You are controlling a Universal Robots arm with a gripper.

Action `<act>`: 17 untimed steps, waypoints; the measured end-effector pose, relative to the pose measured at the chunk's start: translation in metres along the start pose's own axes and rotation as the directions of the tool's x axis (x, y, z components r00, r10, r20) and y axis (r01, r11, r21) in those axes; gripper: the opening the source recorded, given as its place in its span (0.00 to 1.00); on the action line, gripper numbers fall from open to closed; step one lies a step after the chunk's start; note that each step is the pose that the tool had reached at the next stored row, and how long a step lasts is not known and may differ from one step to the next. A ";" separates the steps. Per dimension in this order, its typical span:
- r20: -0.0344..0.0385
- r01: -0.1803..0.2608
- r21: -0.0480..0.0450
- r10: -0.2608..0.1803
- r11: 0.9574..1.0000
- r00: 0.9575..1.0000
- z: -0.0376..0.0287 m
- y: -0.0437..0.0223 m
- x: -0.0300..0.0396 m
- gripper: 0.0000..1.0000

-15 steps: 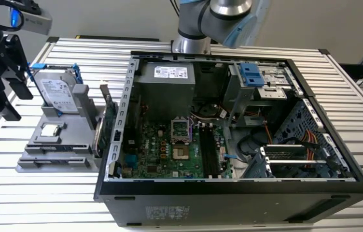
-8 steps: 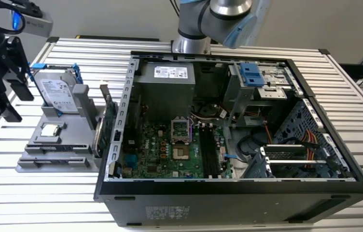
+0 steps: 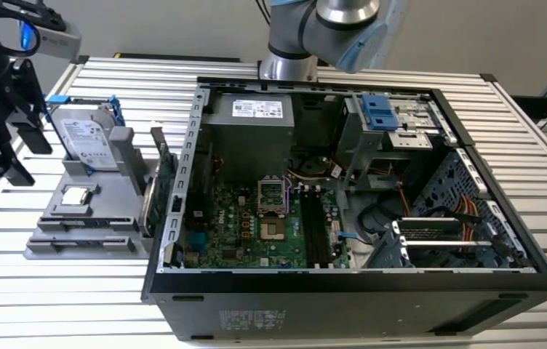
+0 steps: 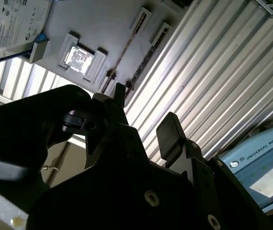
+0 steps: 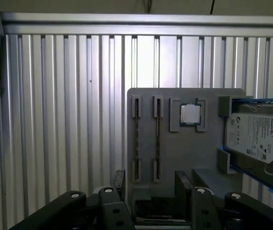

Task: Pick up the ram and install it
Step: 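Pick up the ram and move it above insertion slot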

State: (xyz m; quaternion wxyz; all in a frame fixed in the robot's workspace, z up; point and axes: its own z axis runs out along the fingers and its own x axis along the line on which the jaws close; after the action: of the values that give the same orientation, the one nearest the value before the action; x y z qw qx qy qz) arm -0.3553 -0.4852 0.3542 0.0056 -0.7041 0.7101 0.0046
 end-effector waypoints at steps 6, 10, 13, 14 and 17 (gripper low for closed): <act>0.000 0.000 0.000 0.000 1.000 1.000 0.0037 0.0000 0.0001 1.00; 0.000 0.000 -0.001 0.000 1.000 1.000 0.0058 0.0000 0.0001 1.00; 0.000 0.000 -0.001 0.000 1.000 1.000 0.0072 0.0000 0.0001 1.00; 0.000 0.000 -0.001 0.000 1.000 1.000 0.0077 0.0000 0.0001 1.00; 0.000 0.000 -0.001 0.000 1.000 1.000 0.0092 0.0000 0.0002 1.00</act>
State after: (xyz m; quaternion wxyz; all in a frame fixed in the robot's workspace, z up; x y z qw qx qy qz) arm -0.3553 -0.4853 0.3450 0.0054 -0.7042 0.7100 0.0047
